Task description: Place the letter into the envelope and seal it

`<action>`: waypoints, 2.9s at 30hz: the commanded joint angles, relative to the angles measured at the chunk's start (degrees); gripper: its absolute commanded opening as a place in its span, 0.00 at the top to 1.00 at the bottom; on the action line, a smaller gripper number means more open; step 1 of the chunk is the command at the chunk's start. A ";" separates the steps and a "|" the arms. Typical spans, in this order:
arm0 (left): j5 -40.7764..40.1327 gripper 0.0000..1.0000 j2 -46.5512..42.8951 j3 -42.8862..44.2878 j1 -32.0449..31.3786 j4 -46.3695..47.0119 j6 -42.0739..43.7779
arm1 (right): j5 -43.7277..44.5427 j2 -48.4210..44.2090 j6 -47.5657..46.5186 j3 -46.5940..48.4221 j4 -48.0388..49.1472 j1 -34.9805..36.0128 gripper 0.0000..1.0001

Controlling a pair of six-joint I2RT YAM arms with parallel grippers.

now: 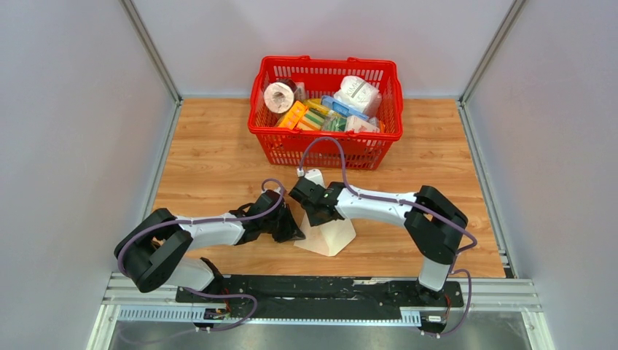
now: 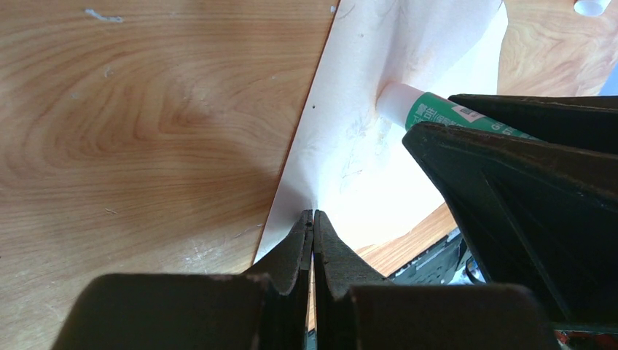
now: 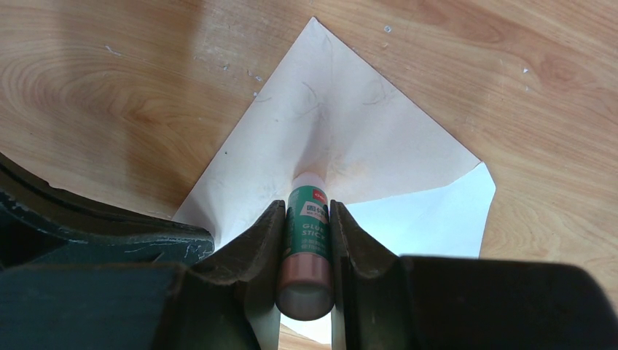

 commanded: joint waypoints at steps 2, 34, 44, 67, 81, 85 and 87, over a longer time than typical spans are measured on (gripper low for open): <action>-1.82 0.94 0.36 0.58 0.55 -4.42 2.03 | -0.40 0.73 -0.66 -2.37 -1.72 1.02 1.00; -1.90 0.95 1.33 0.93 0.55 -4.16 1.76 | -4.37 -1.82 1.80 -5.62 -2.16 7.27 1.00; -1.73 0.95 1.77 0.76 0.64 -3.72 1.85 | -2.34 -3.93 2.50 -8.88 -2.86 6.13 1.00; -1.11 0.95 2.12 1.02 0.81 -3.90 2.38 | -1.72 -0.24 0.13 -2.99 -1.90 3.66 1.00; -1.02 0.95 2.03 1.02 0.81 -3.99 2.20 | -1.37 1.08 -0.49 -2.02 -0.93 -0.38 1.00; -1.11 0.95 1.86 1.02 0.81 -4.25 2.20 | -1.11 0.03 -0.66 -3.51 -0.84 -1.17 1.00; -1.20 0.95 1.77 1.02 0.81 -4.33 2.12 | -0.85 -0.59 -0.75 -4.48 -0.84 -1.52 1.00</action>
